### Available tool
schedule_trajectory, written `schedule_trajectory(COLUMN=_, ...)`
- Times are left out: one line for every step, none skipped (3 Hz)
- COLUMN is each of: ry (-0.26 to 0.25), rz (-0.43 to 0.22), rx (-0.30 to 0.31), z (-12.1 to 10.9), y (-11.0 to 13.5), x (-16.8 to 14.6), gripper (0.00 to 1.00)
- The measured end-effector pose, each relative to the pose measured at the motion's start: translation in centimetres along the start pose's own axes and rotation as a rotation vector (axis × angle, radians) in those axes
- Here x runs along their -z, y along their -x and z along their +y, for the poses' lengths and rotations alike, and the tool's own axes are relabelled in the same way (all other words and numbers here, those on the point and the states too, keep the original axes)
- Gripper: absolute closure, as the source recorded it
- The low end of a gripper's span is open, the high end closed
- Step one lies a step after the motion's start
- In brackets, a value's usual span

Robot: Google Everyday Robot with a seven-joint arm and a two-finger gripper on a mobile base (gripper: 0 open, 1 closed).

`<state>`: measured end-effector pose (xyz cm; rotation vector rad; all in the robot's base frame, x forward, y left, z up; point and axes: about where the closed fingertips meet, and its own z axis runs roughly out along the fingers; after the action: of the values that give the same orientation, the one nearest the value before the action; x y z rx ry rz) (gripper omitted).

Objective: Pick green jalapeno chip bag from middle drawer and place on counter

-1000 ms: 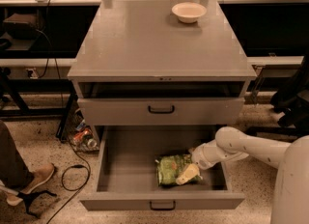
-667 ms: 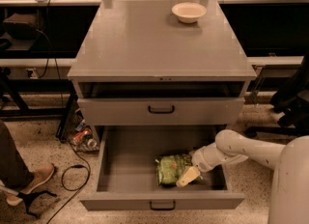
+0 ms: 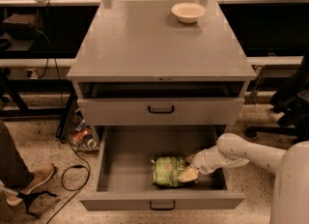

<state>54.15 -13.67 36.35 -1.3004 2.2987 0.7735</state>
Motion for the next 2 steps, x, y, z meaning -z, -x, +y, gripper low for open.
schedule_trajectory(ry=0.0, rz=0.0, rx=0.0, z=0.0, y=0.1, x=0.1, gripper=0.64)
schedule_trajectory(ry=0.015, rz=-0.066, rx=0.018, z=0.3, y=0.9, x=1.4, gripper=0.89)
